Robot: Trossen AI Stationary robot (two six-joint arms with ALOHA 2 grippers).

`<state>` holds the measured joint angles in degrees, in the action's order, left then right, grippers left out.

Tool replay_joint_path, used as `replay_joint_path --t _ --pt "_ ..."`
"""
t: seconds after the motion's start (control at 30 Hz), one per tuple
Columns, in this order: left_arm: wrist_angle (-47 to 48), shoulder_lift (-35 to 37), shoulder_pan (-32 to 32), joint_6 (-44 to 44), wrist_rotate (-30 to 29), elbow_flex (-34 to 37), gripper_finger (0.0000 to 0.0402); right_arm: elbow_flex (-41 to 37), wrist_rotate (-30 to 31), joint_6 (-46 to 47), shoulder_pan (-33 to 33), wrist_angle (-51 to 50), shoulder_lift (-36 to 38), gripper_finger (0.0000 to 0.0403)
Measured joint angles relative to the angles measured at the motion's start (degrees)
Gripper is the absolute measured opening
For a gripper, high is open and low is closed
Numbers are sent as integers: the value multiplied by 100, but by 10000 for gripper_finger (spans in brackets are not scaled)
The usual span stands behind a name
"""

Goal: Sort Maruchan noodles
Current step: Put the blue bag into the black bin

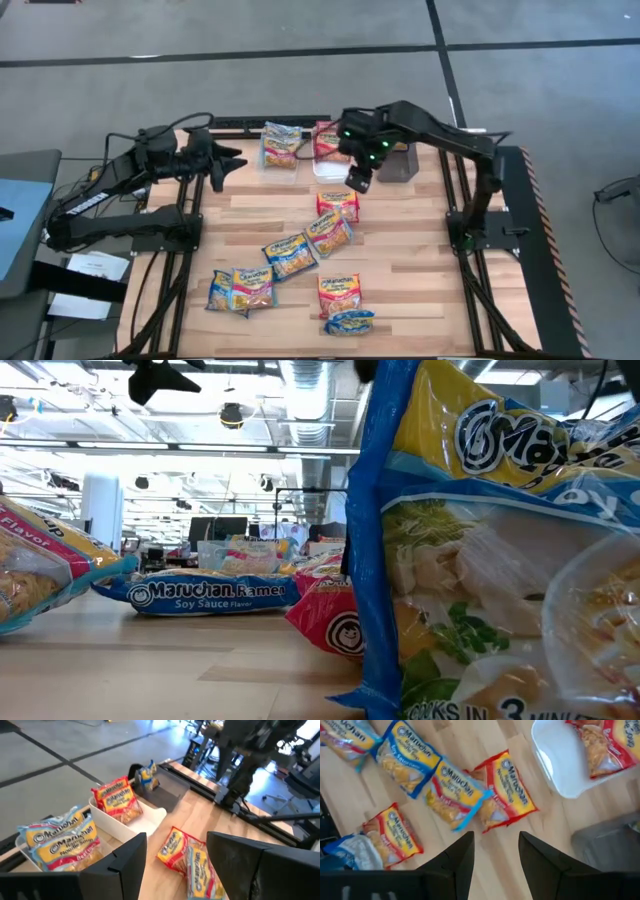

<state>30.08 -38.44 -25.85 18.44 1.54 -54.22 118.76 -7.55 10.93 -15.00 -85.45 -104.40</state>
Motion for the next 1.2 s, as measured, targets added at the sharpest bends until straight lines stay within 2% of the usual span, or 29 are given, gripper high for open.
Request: replay_joint_path --t 0.17,0.37,0.57,0.7,0.9,1.2 --pt "164 -7 0 -20 144 0 194 0 242 469 502 -494 390 177" --pt "264 -2 0 -22 427 0 194 -90 248 1310 1193 -471 654 181" --pt "269 -2 0 -22 834 0 194 -94 128 2113 2065 -453 607 211" --pt "269 -2 0 -24 1003 0 194 -97 -27 2540 2689 -453 427 235" --pt "263 -2 0 -22 1021 0 194 -98 -122 2680 3533 -378 34 240" --pt "263 -2 2 -13 1021 0 194 -101 -641 2541 4118 -185 -862 240"
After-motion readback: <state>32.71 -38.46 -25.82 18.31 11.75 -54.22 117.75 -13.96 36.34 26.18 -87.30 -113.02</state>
